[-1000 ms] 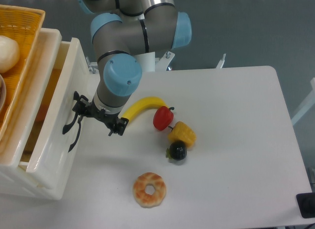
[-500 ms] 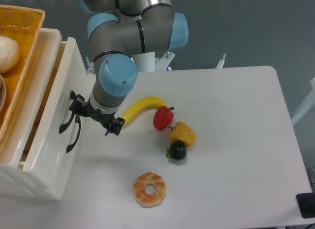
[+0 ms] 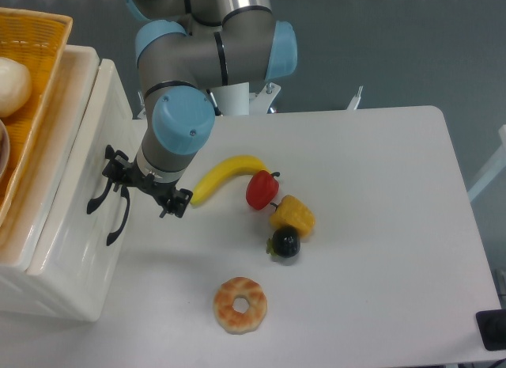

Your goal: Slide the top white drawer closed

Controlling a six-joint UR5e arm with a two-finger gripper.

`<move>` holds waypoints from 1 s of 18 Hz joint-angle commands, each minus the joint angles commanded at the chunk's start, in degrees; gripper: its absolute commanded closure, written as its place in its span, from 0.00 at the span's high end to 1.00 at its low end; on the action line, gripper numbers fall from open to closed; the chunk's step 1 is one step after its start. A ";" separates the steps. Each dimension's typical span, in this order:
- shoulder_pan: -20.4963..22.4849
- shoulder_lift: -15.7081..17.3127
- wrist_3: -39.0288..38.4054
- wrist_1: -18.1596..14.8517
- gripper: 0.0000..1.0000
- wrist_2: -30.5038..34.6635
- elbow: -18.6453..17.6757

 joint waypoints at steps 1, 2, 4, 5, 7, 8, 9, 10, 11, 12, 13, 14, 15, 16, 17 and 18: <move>0.00 0.00 0.00 0.00 1.00 0.00 0.00; 0.00 0.00 0.00 0.00 1.00 0.00 0.00; 0.00 0.00 0.00 -0.09 1.00 0.00 0.00; 0.00 0.00 0.00 -0.09 1.00 0.00 0.00; 0.44 0.00 0.09 -0.09 1.00 0.17 0.00; 0.70 0.00 0.09 -0.09 1.00 0.18 0.00; 0.88 -0.09 0.09 -0.17 1.00 0.44 0.00; 1.05 -0.26 0.26 -0.09 1.00 0.53 -0.09; 1.84 -0.18 1.13 -0.09 1.00 0.53 0.26; 2.54 -0.09 2.36 -0.17 1.00 0.53 0.44; 3.16 -0.17 2.98 -0.18 1.00 0.53 0.61; 4.21 -0.18 3.25 0.00 1.00 0.53 0.62; 5.00 -0.18 3.69 0.17 1.00 0.53 0.79; 5.62 -0.09 5.26 0.26 1.00 1.14 1.14; 6.23 -0.09 7.10 0.26 1.00 2.53 1.58; 6.94 0.00 9.21 0.35 1.00 4.46 1.67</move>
